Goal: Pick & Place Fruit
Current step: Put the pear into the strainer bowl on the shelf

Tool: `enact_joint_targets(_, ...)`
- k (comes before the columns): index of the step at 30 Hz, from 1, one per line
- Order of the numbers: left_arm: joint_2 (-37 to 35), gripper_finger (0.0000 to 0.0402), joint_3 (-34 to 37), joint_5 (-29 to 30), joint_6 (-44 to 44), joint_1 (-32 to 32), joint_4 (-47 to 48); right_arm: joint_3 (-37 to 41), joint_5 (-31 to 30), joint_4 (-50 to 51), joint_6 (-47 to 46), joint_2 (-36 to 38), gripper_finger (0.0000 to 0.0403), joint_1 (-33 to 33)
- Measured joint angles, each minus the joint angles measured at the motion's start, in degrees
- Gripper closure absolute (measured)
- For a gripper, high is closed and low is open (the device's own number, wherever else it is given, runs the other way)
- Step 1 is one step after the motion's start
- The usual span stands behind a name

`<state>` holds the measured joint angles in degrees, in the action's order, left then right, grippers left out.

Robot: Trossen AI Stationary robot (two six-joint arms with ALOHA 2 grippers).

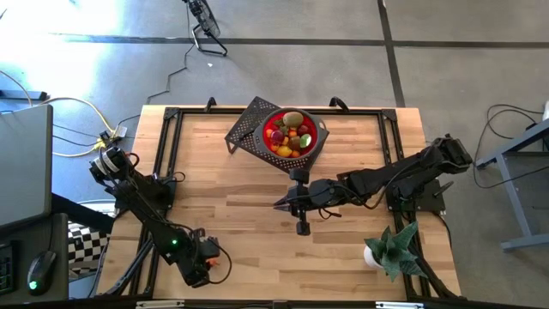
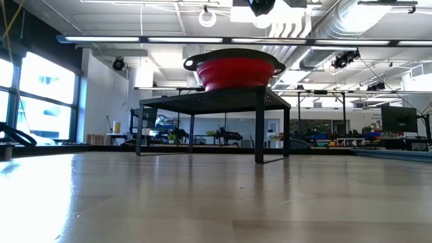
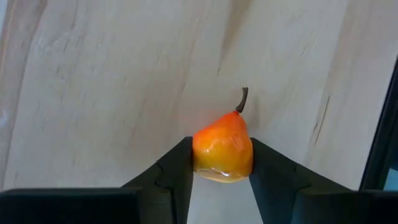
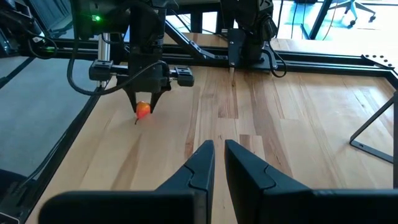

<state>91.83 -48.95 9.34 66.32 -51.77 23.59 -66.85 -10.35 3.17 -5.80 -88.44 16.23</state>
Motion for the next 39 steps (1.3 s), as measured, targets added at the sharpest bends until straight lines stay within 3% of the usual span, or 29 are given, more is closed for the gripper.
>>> enact_joint_targets(10, 0.0, 0.0270, -2.1, 4.4, 0.0, 0.0, 0.4, 0.0, 0.0, 0.0, 0.1, 2.5, 0.0372, 0.7)
enact_joint_targets(24, -3.9, 0.0270, -6.9, 25.3, -7.3, 0.9, 0.5, 0.0, 9.0, 3.7, 1.3, 3.2, 0.0372, 1.9)
enact_joint_targets(29, -6.5, 0.0270, -8.8, 27.6, -13.7, 4.6, 0.2, 0.0, 9.2, 4.0, 1.6, 3.3, 0.0372, 2.3)
enact_joint_targets(39, -8.4, 0.0270, -15.6, 26.9, -31.2, 15.3, 0.1, 0.0, 7.4, 0.8, 7.8, 4.2, 0.0372, 2.5)
